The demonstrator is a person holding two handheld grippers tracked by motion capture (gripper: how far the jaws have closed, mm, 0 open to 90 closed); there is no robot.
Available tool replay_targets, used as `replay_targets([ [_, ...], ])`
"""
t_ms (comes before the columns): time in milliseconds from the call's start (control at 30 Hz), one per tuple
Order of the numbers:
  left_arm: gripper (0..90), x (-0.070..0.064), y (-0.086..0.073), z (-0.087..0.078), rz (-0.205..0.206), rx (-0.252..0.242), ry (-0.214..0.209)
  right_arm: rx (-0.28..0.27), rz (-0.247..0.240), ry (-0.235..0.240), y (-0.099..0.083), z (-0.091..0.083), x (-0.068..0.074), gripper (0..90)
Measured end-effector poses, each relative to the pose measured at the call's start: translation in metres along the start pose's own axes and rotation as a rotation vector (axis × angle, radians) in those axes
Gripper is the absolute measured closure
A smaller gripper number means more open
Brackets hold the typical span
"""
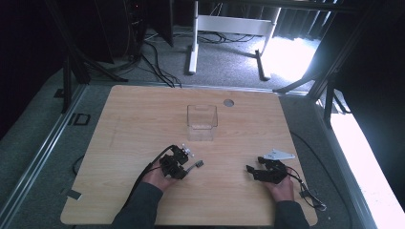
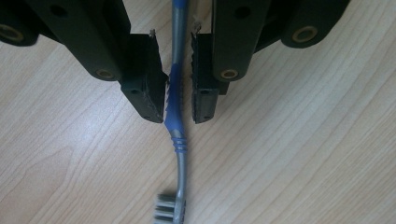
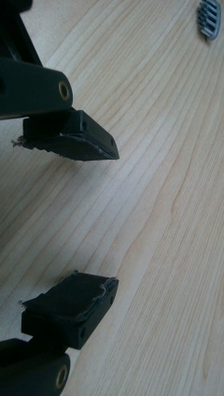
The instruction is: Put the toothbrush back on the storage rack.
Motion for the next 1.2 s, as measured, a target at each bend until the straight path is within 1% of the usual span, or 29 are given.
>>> replay_targets([
  [33,73.9,0.0,0.0,0.0,0.0,0.0,0.0,0.0,0.0,0.0,0.0,0.0,0.0,32.1],
  [67,74.7,-0.001,0.0,0.0,0.005,0.013,-0.003,0.0,0.002,0.001,0.0,0.0,0.0,32.1],
  [200,76.9,-0.002,-0.001,0.002,0.013,0.042,-0.005,0.0,0.001,0.0,0.0,0.0,0.0,32.1],
  [233,77.2,-0.002,-0.001,0.002,0.013,0.042,-0.005,0.0,0.001,0.0,0.0,0.0,0.0,32.1],
  [333,77.7,-0.002,-0.001,0.004,0.017,0.068,-0.008,0.0,0.002,0.0,0.0,0.0,0.0,32.1],
  [433,77.7,-0.002,-0.001,0.005,0.017,0.08,-0.01,-0.001,0.002,0.0,0.0,0.0,0.0,32.1],
  [700,77.5,-0.002,-0.001,0.009,0.033,0.115,-0.002,-0.001,0.002,0.001,0.0,0.0,0.0,32.1],
  [767,77.5,-0.002,-0.001,0.009,0.033,0.117,-0.002,-0.001,0.002,0.001,0.0,0.0,0.0,32.1],
  [833,77.5,-0.002,-0.002,0.011,0.036,0.132,-0.001,-0.001,0.002,0.001,0.0,0.0,0.0,32.1],
  [1200,79.9,-0.003,-0.001,0.013,0.038,0.138,-0.002,-0.001,0.003,0.0,0.0,0.0,0.0,32.1],
])
Point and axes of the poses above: each handheld gripper's, and its own axes: z roughly forward along the jaws, y roughly out of its top, x roughly to its left, the point moved 10 cm from there along z, roughly forward along the jaws
